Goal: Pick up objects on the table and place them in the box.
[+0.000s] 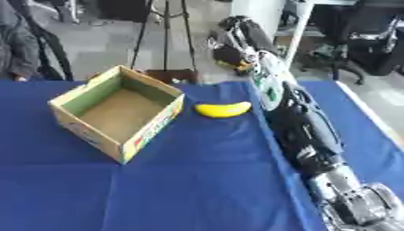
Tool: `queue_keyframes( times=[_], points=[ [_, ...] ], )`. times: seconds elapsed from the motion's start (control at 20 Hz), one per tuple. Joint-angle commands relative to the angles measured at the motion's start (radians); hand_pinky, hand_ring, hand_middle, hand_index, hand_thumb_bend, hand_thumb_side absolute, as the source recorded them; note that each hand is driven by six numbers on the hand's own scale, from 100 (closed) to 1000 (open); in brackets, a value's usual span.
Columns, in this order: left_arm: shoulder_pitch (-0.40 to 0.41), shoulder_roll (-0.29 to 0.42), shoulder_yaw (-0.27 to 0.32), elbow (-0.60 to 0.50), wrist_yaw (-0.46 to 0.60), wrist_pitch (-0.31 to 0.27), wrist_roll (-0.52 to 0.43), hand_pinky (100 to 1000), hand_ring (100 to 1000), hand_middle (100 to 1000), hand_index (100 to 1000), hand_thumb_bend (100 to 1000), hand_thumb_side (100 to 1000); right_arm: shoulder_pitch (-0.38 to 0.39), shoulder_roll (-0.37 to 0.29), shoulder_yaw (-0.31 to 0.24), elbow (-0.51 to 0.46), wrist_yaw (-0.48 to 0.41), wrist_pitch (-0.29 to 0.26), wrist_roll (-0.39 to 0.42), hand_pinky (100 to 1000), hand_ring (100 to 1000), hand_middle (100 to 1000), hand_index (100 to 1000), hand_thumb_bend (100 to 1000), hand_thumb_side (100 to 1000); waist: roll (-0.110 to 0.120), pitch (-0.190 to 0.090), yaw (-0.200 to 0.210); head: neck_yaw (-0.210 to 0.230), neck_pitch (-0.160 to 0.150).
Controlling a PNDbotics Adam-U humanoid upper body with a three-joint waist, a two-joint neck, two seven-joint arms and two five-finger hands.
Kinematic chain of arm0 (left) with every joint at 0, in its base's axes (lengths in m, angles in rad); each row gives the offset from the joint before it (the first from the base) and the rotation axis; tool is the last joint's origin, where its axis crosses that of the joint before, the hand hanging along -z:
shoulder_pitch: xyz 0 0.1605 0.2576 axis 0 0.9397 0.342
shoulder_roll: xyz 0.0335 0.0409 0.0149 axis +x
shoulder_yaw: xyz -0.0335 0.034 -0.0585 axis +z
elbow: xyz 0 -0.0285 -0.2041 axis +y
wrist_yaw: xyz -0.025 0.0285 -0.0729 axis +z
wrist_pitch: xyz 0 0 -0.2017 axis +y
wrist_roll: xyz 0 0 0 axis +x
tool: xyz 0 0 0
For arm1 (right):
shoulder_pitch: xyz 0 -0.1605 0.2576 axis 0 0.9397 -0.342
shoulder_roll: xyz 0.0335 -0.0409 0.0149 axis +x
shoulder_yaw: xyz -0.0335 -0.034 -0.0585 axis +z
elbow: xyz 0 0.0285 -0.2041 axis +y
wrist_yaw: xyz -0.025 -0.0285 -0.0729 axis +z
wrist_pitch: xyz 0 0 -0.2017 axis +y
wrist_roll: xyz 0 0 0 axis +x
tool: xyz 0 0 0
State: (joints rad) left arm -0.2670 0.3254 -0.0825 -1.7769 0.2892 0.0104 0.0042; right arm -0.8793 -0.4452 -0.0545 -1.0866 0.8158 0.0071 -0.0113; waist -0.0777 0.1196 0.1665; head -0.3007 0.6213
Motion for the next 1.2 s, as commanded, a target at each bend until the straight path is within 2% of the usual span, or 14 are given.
queue_keyframes(
  times=[0.05, 0.3, 0.7, 1.0, 1.2],
  points=[
    [-0.01, 0.011, 0.01, -0.014, -0.003, -0.003, 0.004, 601, 630, 682, 701, 557, 1000, -0.015, -0.038, -0.004, -0.04, -0.014, 0.002, 0.004, 658, 739, 693, 802, 100, 661, 0.003, -0.012, -0.001, 0.004, -0.015],
    [-0.01, 0.01, 0.012, -0.014, -0.002, -0.005, 0.005, 601, 629, 681, 701, 558, 1000, -0.011, -0.035, -0.004, -0.048, -0.029, -0.001, -0.011, 654, 730, 687, 800, 100, 660, -0.001, -0.012, 0.001, 0.007, -0.017],
    [-0.009, 0.011, 0.013, -0.015, -0.001, -0.005, 0.004, 601, 627, 681, 700, 558, 1000, -0.013, -0.033, 0.0, -0.003, -0.026, -0.003, -0.01, 652, 728, 684, 800, 100, 654, 0.001, -0.01, 0.004, 0.011, -0.016],
    [-0.011, 0.011, 0.01, -0.016, -0.002, -0.004, 0.0, 601, 626, 681, 700, 557, 1000, -0.029, -0.028, 0.001, 0.11, -0.019, 0.006, 0.002, 655, 734, 685, 803, 100, 636, 0.004, -0.001, 0.019, 0.001, -0.017],
    [-0.018, 0.011, 0.007, -0.018, -0.003, -0.002, -0.005, 601, 626, 681, 700, 556, 1000, -0.049, -0.033, 0.0, 0.195, 0.008, 0.012, 0.024, 666, 751, 683, 809, 105, 618, 0.002, 0.016, 0.043, -0.006, -0.027]
  ],
)
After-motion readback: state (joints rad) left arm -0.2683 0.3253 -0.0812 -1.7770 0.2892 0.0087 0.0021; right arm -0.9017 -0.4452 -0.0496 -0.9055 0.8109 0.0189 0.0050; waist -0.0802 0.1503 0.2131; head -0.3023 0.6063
